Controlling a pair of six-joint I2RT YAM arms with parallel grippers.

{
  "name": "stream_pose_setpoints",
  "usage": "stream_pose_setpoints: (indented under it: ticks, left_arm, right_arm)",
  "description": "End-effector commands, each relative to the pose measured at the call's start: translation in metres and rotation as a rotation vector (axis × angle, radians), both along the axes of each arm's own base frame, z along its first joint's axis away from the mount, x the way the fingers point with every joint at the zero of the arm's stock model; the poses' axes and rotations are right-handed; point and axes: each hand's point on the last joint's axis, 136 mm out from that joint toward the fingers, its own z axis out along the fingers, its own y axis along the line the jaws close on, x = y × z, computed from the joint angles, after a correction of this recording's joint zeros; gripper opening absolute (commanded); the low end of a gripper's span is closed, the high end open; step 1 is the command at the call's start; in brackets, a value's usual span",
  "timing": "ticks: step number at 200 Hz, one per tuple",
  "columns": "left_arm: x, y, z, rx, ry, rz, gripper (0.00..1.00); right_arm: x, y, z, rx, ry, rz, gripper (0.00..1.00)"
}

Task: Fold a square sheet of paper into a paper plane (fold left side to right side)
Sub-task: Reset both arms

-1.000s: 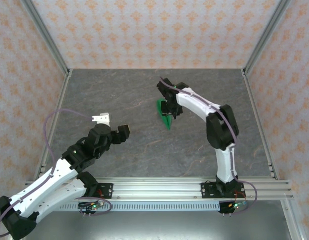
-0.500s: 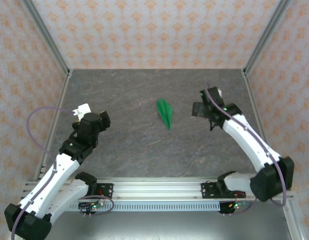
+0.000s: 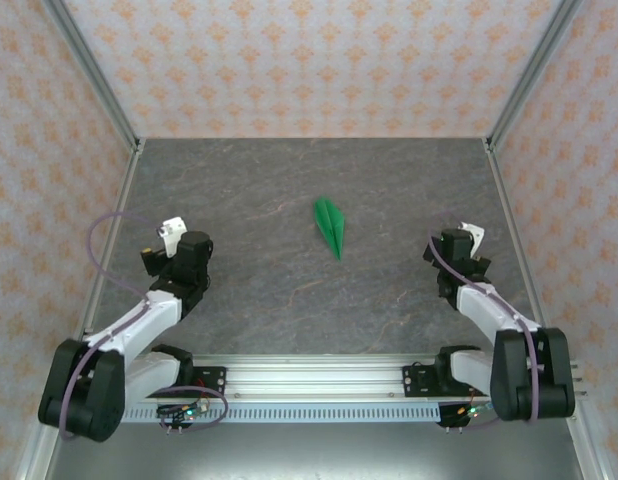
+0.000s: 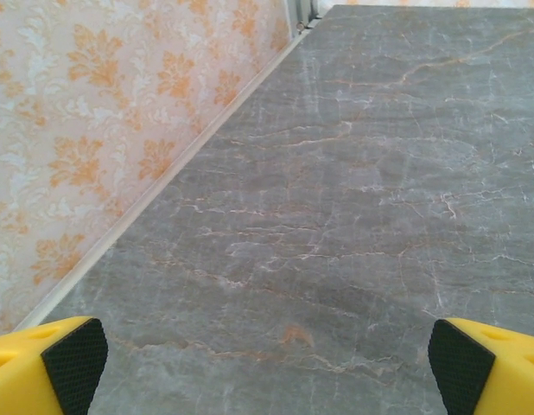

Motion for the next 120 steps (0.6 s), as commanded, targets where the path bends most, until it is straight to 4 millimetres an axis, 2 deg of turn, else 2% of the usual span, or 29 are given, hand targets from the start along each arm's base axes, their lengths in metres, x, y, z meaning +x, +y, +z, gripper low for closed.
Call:
stream_pose_setpoints:
  ticks: [1, 36, 51, 60, 73, 84, 91, 120]
  left_arm:
    - [0.025, -0.002, 0.013, 0.019, -0.110, -0.036, 0.98]
    - [0.053, -0.012, 0.008, -0.078, -0.184, -0.176, 0.99]
    - [0.061, -0.017, 0.005, -0.082, -0.195, -0.234, 0.99]
    - [0.065, -0.016, -0.001, -0.092, -0.209, -0.243, 0.99]
    - [0.071, -0.018, -0.019, -0.108, -0.189, -0.262, 0.99]
    - [0.080, -0.025, -0.022, -0.108, -0.158, -0.308, 0.99]
    - [0.083, -0.029, -0.023, -0.117, -0.127, -0.328, 0.98]
    - [0.086, -0.029, -0.025, -0.115, -0.107, -0.334, 1.00]
  right_arm:
    - [0.041, 0.005, 0.043, -0.015, -0.260, 0.063, 1.00]
    - [0.059, 0.013, 0.047, -0.018, -0.325, 0.130, 1.00]
    - [0.066, 0.017, 0.043, 0.023, -0.337, 0.159, 1.00]
    - [0.068, 0.017, 0.035, 0.036, -0.347, 0.163, 1.00]
    - [0.074, 0.021, 0.021, 0.043, -0.337, 0.183, 1.00]
    - [0.079, 0.024, 0.015, 0.049, -0.323, 0.206, 1.00]
    - [0.080, 0.025, 0.013, 0.054, -0.278, 0.209, 1.00]
    - [0.082, 0.024, 0.014, 0.049, -0.292, 0.209, 1.00]
